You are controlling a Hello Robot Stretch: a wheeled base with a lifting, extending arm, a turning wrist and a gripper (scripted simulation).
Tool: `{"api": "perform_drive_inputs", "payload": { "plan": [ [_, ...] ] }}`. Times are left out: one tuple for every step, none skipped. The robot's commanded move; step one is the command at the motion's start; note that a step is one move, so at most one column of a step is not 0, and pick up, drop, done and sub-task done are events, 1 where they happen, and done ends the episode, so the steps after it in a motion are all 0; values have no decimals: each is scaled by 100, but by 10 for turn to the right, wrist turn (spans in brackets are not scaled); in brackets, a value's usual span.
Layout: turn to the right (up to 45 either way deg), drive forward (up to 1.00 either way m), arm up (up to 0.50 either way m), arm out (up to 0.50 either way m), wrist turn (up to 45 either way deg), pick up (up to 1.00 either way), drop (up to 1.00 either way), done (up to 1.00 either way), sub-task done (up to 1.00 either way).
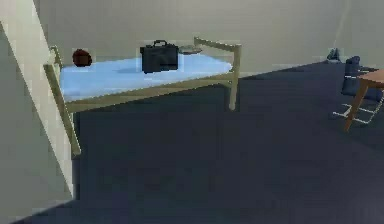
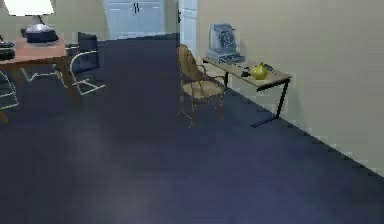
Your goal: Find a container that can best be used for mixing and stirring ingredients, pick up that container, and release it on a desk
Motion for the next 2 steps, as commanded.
{"api": "perform_drive_inputs", "payload": {
  "plan": [
    [450, 0, 0, 0, 0, 0, 0, 0, 0],
    [120, 0, 0, 0, 0, 0, 0, 0, 0]
  ]
}}
